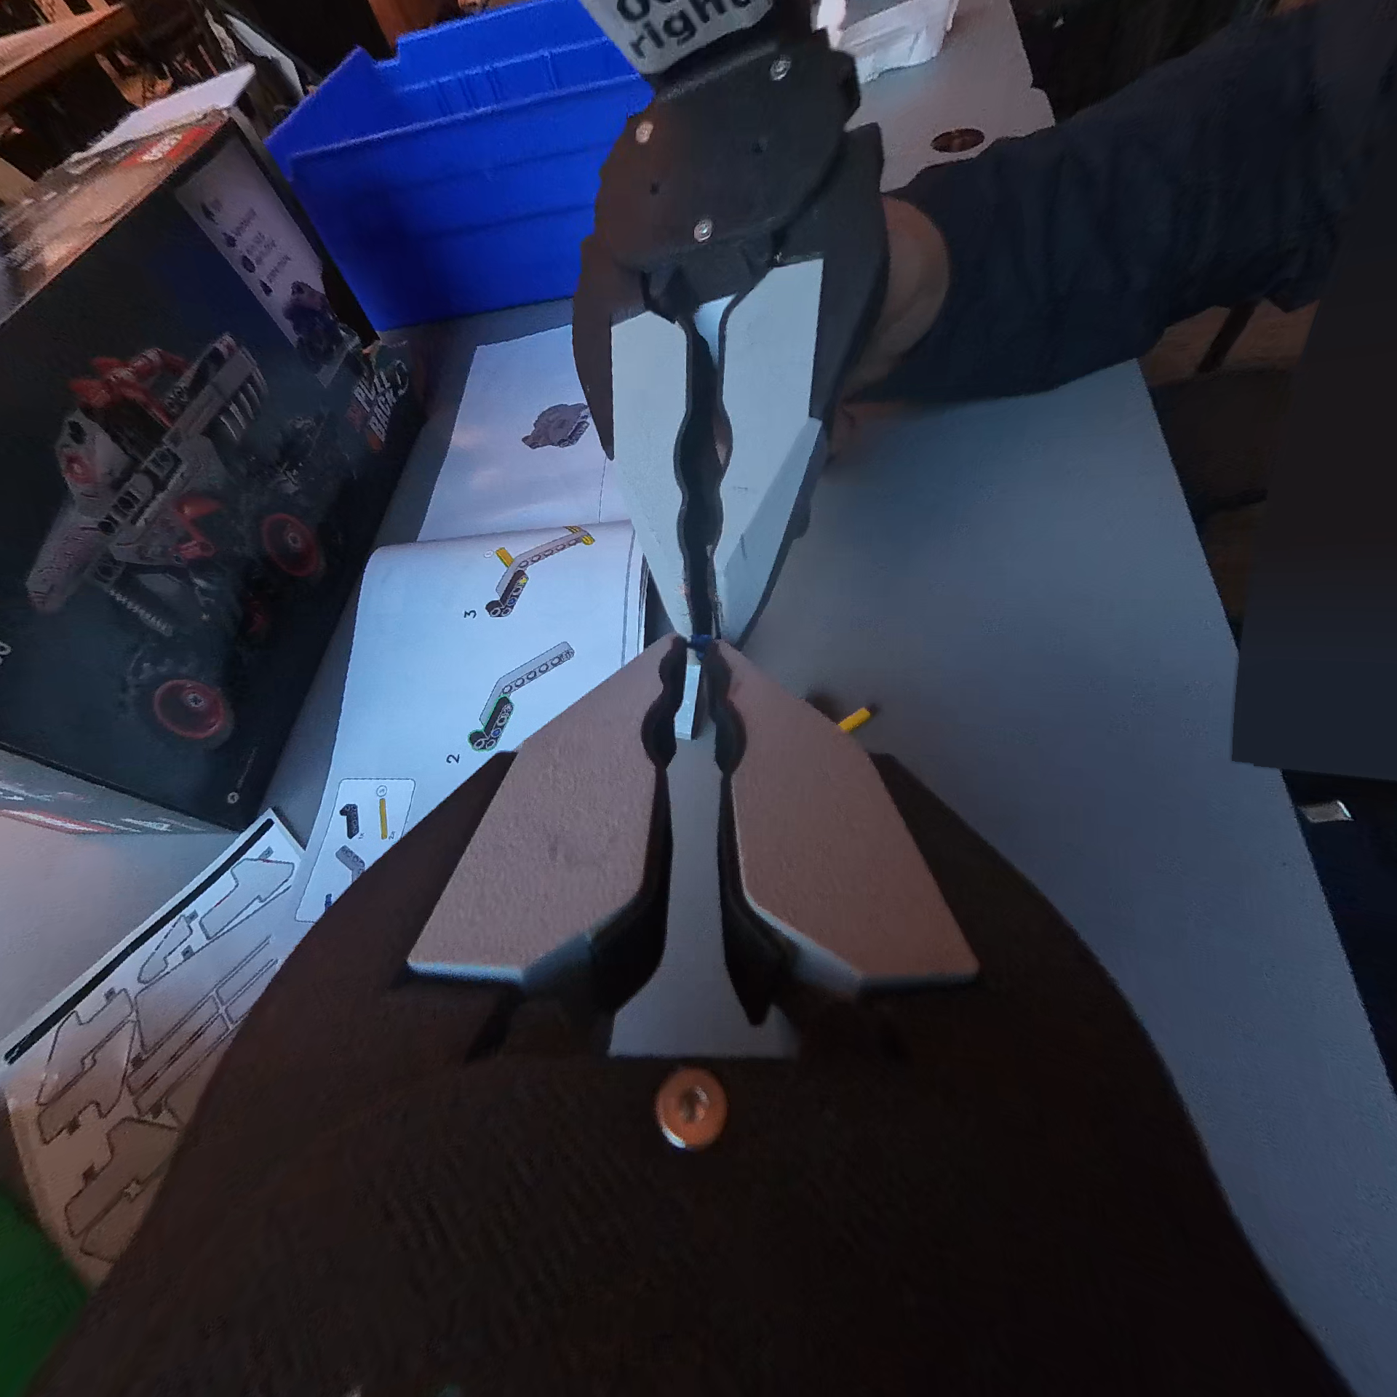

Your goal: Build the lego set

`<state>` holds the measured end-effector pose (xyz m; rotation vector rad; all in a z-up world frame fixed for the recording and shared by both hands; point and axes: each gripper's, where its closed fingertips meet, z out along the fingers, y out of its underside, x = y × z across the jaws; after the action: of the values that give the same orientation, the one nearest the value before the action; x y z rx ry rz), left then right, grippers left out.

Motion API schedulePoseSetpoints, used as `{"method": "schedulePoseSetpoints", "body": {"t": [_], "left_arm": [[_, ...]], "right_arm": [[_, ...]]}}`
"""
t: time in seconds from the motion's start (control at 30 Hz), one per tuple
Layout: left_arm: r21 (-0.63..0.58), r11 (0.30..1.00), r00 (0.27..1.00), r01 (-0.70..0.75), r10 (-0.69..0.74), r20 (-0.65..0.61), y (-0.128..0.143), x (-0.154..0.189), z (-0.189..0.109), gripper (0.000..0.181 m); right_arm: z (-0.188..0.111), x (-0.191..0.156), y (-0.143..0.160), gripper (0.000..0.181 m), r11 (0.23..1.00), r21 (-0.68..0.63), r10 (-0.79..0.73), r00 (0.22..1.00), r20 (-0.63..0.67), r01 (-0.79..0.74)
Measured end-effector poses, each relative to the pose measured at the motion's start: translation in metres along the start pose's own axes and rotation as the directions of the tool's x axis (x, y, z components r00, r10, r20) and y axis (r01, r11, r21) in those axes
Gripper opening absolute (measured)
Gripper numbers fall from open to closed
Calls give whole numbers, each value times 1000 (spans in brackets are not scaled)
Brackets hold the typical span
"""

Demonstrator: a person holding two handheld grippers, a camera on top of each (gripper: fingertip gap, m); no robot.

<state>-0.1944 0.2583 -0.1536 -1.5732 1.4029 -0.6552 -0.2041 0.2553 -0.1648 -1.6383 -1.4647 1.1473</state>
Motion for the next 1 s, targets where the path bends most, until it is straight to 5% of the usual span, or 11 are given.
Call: {"method": "schedulePoseSetpoints", "body": {"t": [0.6,1.0], "left_arm": [[24,998,996,60,-58,-68,-2,7,0,0],[-39,997,996,59,-62,-64,8,7,5,0]], "right_arm": [[2,-7,-2,0,1000,12,6,999,35,-6],[8,-2,7,1,995,-63,-86,995,-56,83]]}}
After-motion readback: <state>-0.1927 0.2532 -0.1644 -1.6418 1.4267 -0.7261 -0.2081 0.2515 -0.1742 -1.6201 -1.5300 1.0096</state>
